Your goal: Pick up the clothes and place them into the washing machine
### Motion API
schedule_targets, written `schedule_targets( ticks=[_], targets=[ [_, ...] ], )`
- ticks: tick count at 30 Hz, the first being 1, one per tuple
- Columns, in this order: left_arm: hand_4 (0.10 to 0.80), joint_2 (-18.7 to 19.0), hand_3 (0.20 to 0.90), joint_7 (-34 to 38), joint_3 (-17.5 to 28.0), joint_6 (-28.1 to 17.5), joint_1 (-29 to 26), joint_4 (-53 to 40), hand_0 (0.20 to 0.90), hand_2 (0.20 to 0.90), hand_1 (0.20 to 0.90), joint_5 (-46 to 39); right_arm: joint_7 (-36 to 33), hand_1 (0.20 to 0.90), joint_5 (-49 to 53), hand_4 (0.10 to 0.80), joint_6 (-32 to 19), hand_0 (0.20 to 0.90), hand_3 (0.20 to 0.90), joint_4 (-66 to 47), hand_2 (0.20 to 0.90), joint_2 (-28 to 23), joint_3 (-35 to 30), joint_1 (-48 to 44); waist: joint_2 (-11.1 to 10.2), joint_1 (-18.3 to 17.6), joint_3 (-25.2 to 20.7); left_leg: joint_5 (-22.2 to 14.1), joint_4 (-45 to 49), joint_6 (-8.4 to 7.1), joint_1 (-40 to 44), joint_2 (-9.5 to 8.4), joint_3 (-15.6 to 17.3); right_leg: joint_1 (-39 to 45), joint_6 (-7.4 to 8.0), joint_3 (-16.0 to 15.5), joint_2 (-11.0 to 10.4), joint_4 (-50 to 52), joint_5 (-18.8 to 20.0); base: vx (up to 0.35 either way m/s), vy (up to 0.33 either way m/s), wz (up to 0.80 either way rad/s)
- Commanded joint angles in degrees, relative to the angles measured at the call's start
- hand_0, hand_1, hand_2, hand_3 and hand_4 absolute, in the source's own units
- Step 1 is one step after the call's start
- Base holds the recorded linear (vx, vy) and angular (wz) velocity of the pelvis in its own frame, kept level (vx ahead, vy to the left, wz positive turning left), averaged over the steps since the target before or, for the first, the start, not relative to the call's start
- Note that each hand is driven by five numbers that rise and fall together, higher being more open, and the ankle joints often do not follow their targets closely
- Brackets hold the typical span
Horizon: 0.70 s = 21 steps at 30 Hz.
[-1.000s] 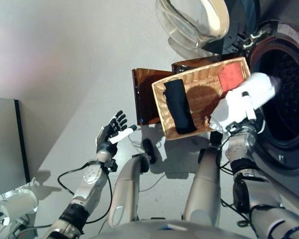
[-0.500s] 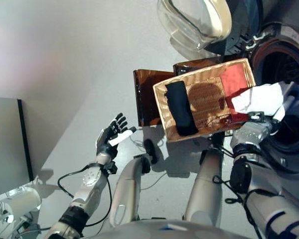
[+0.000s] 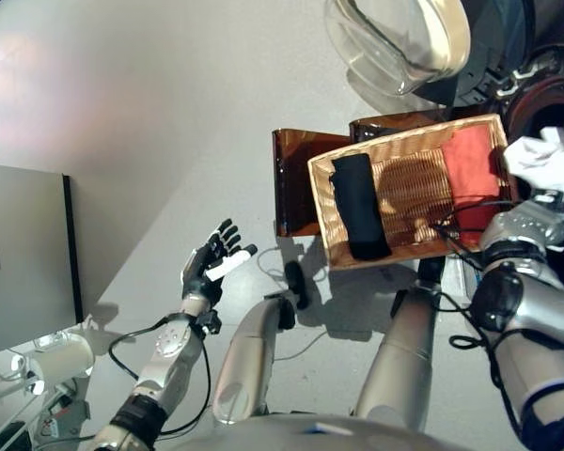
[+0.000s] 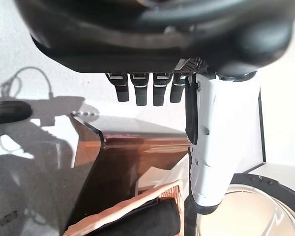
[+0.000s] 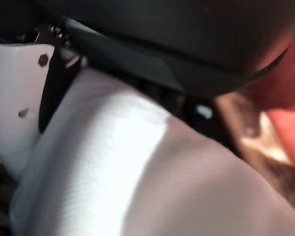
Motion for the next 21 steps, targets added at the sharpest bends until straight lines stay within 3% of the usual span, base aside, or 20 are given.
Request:
schedule_targets(
  ticks=[1,12,21],
  targets=[
    [0.800,3.00,0.900,0.54,0.84,-3.38,2.99,-4.66,0.900,0.900,0.900,-0.42,-2.52,0.200,-4.14,0.300,-5.72,0.200,0.200,-0.61,0.200,-9.62,3.21,-1.67,1.78,-1.11,-4.68,0.23,-0.16,-7.80,0.39,5.15,-5.90,-0.33,0.59,1.54,-0.99,-0.82,2.20,0.027,0.008,0.07],
    [0.800,3.65,0.900,1.76,2.74,-3.66,4.39,-5.51,0.900,0.900,0.900,-0.57,-7.82,0.200,-5.12,0.300,-7.89,0.200,0.200,0.48,0.200,-18.63,-0.44,1.34,2.73,-2.43,-5.17,-0.44,0.84,-7.72,-0.96,5.26,-5.89,-1.96,0.66,2.14,-0.75,0.40,1.73,0.015,0.003,0.02],
    [0.800,4.15,0.900,1.96,2.60,-3.77,4.84,-6.30,0.900,0.900,0.900,-1.37,-10.54,0.200,-5.28,0.300,-8.81,0.200,0.200,1.63,0.200,-19.74,-0.92,1.59,3.24,-2.91,-5.94,-1.78,1.47,-7.43,-1.11,5.33,-4.70,-3.17,0.85,3.28,-0.75,0.69,1.41,0.028,0.029,0.00]
  ],
)
